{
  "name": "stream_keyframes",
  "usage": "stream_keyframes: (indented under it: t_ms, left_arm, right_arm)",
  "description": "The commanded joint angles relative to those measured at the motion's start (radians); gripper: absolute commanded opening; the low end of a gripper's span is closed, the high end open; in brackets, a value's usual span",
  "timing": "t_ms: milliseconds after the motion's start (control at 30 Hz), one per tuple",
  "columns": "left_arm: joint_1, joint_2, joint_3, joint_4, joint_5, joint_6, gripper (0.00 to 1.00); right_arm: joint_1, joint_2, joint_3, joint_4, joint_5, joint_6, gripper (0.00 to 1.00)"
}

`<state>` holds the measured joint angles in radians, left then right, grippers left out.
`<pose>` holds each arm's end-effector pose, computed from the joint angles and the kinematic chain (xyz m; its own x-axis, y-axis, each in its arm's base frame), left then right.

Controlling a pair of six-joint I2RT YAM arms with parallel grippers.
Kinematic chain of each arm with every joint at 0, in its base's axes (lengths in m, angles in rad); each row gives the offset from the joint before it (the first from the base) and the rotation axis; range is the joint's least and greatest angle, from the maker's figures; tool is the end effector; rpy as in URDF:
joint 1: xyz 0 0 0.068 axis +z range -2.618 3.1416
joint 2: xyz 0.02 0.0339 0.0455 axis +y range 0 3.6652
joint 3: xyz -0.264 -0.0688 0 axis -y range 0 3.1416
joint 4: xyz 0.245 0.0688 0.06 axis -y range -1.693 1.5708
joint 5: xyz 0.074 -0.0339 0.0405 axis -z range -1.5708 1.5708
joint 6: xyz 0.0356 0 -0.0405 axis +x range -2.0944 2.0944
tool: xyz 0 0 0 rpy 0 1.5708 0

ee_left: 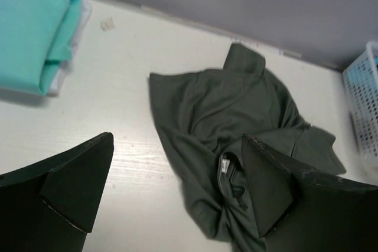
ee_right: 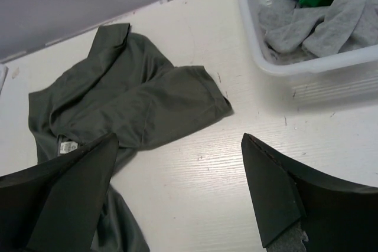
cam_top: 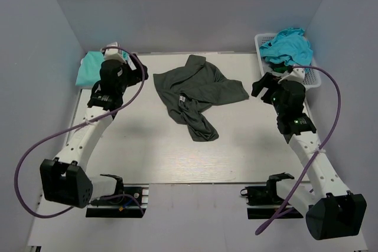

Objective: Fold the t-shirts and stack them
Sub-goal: Flatten out the tshirt

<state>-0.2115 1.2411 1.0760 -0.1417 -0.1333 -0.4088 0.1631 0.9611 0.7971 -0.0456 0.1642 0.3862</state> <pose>0.2848 -0.0563 0.3492 -0.3044 -0.3376 -0.8907 -0.0401 0.9388 -0.3421 0.2250 0.0311 0.3264 -0.1911 0.3452 -0.9189 0.0751 0.9385 0.3369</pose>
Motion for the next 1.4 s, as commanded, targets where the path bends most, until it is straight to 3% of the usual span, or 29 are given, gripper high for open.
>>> stream_keyframes:
  t_ms: [0,200,433,733,933,1200,1233,1300,1367]
  left_arm:
    - [-0.005,0.061,0.053,-0.062,0.105,-0.016,0.99]
    - [-0.005,0.299,0.215,-0.159,0.193,-0.016,0.99]
    - [-0.005,0.650,0.531,-0.309,0.104,-0.007,0.99]
    - [0.004,1.064,0.956,-0.476,0.064,-0.030,0.99]
    - [0.004,1.130,0.967,-0.467,0.093,-0.039,0.99]
    - [0.004,1.167,0.920,-0.438,0.150,-0.004,0.75]
    - [0.004,1.167,0.906,-0.438,0.150,0.010,0.62]
    - [0.004,1.176,0.906,-0.438,0.188,0.024,0.49]
    - [0.004,1.176,0.888,-0.438,0.198,0.024,0.29]
  right_arm:
    - [-0.002,0.020,0.042,-0.020,-0.061,-0.023,0.91]
    - [0.001,0.197,0.140,-0.106,-0.080,-0.102,0.91]
    - [0.001,0.500,0.377,-0.272,0.009,-0.147,0.91]
    - [-0.005,0.856,0.632,-0.361,-0.040,-0.164,0.91]
    - [-0.005,1.022,0.757,-0.422,-0.055,-0.145,0.91]
    - [-0.005,1.159,0.899,-0.471,-0.003,-0.093,0.91]
    - [-0.005,1.166,0.903,-0.465,-0.011,-0.089,0.91]
    - [-0.008,1.186,0.907,-0.464,-0.009,-0.072,0.91]
    - [-0.005,1.199,0.913,-0.471,-0.014,-0.053,0.91]
